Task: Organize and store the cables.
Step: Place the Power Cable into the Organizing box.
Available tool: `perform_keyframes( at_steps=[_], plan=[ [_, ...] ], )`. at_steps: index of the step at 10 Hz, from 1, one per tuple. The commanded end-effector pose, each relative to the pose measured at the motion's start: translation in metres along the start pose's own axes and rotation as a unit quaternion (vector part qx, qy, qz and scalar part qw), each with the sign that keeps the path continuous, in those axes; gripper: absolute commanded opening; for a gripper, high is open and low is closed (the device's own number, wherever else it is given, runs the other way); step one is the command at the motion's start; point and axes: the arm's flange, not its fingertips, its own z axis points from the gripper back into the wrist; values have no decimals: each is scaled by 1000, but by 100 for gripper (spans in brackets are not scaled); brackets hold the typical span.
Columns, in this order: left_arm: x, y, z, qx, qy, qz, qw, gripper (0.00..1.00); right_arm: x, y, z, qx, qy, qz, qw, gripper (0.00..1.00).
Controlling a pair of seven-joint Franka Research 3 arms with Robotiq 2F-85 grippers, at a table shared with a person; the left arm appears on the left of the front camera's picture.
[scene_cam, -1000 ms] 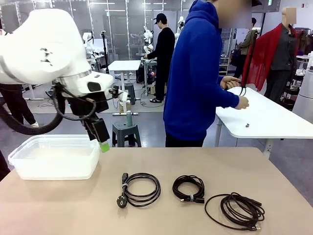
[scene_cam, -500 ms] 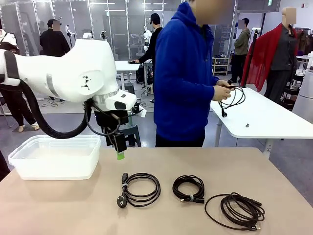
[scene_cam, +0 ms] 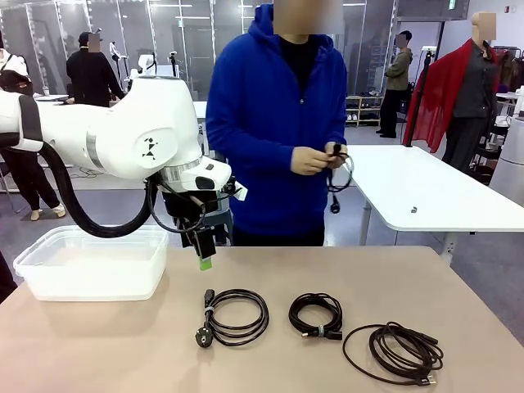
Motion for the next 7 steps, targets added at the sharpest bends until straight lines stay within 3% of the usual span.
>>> perform_keyframes(
  at_steps=[1,7],
  plan=[
    [-4,-5,-5,8,-4,15,1000,100,-1,-1,0,0,0,-1,1000,100],
    [-5,6,-42,-12,-8,54,998,100,-1,-1,0,0,0,-1,1000,100]
  ],
)
